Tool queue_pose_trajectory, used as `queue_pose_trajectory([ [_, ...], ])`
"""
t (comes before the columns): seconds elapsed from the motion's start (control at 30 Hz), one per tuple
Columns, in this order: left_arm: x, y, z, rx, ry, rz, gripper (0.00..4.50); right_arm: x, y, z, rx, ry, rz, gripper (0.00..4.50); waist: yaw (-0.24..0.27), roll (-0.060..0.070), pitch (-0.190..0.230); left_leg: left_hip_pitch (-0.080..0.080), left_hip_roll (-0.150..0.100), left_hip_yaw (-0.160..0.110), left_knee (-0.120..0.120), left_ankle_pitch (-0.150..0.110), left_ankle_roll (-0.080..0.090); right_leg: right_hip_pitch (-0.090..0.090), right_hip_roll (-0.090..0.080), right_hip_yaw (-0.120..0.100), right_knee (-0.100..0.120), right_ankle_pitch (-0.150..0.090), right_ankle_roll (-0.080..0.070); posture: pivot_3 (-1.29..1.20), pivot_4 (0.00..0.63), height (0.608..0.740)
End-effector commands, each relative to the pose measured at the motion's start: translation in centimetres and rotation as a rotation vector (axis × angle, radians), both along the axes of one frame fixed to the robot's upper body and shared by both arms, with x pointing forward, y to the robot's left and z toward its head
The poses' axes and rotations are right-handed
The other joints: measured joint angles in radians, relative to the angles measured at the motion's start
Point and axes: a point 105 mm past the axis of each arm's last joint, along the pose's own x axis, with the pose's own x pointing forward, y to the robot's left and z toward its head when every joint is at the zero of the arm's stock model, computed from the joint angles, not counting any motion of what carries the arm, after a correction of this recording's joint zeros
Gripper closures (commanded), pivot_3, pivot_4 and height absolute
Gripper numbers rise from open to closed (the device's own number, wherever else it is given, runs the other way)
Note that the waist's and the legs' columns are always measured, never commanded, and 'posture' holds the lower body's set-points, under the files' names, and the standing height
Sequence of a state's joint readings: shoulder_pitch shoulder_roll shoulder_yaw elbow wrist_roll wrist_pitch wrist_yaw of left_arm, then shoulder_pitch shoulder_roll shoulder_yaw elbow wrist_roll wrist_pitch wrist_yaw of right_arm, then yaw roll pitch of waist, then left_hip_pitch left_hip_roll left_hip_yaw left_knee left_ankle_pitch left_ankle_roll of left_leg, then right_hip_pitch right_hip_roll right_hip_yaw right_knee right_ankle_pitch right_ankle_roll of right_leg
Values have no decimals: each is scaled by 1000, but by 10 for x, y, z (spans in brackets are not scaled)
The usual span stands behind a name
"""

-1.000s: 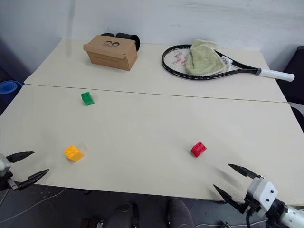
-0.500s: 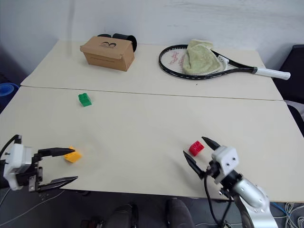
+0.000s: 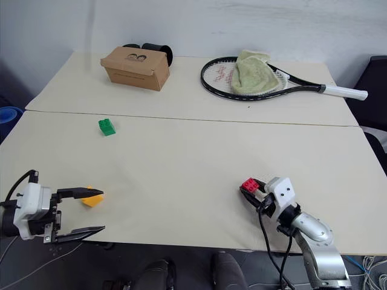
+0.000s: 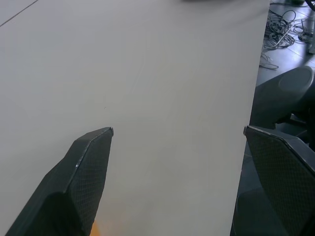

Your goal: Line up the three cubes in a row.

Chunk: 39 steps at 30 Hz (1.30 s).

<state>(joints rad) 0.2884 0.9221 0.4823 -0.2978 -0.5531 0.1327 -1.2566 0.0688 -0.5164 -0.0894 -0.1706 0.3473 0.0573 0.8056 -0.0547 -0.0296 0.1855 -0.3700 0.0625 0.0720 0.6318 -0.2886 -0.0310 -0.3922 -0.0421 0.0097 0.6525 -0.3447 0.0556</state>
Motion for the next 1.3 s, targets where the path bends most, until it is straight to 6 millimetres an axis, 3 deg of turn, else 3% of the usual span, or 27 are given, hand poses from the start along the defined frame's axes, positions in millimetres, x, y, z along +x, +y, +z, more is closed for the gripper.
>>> queue_pose_trajectory([
  [0.03,-2,-1,4,14,-18,-3,0,-10,10,14,-97,-59,285,3000,-1,0,0,0,0,0,0,0,0,0,0,0,0,0,0,0,150,740],
  [0.1,-3,-1,2,16,-8,-5,0,-8,15,15,-167,-37,445,3000,-4,0,0,1,0,1,1,0,0,0,1,1,0,0,0,0,150,740],
  [0.3,-2,-3,0,11,-10,0,0,24,38,18,-259,1,664,3000,-3,0,1,1,2,1,1,0,0,-1,3,1,2,0,0,0,150,740],
  [0.63,-8,-4,0,6,-22,35,0,32,52,-2,-258,3,773,3000,-1,0,1,0,1,2,4,0,0,0,0,1,1,0,1,0,150,740],
  [0.8,-9,5,2,8,-22,84,0,37,54,16,-168,-69,747,1370,-5,0,1,1,2,2,3,0,0,-1,0,1,3,0,0,0,150,740],
  [0.93,-16,33,6,-18,-32,239,0,37,43,56,-74,-234,674,37,-6,1,1,0,2,2,3,0,0,-1,1,1,3,0,1,0,150,740],
  [1.03,-25,57,7,-39,-49,373,0,31,34,75,-31,-257,643,11,-4,1,1,0,2,2,3,0,0,-1,0,1,3,0,1,0,150,740],
  [1.13,-40,105,8,-125,-100,660,0,18,19,87,29,-283,584,11,-1,0,1,0,2,1,2,0,-1,-1,0,0,2,0,0,0,150,740],
  [1.23,-58,147,0,-195,-117,911,0,6,2,83,99,-279,524,11,-1,0,1,0,2,0,2,0,-1,0,0,-1,0,0,0,0,150,740],
  [1.3,-62,163,-5,-248,-137,1039,0,6,-13,79,134,-331,411,11,0,0,1,0,2,0,2,0,-1,0,0,-1,0,0,0,0,150,740],
])
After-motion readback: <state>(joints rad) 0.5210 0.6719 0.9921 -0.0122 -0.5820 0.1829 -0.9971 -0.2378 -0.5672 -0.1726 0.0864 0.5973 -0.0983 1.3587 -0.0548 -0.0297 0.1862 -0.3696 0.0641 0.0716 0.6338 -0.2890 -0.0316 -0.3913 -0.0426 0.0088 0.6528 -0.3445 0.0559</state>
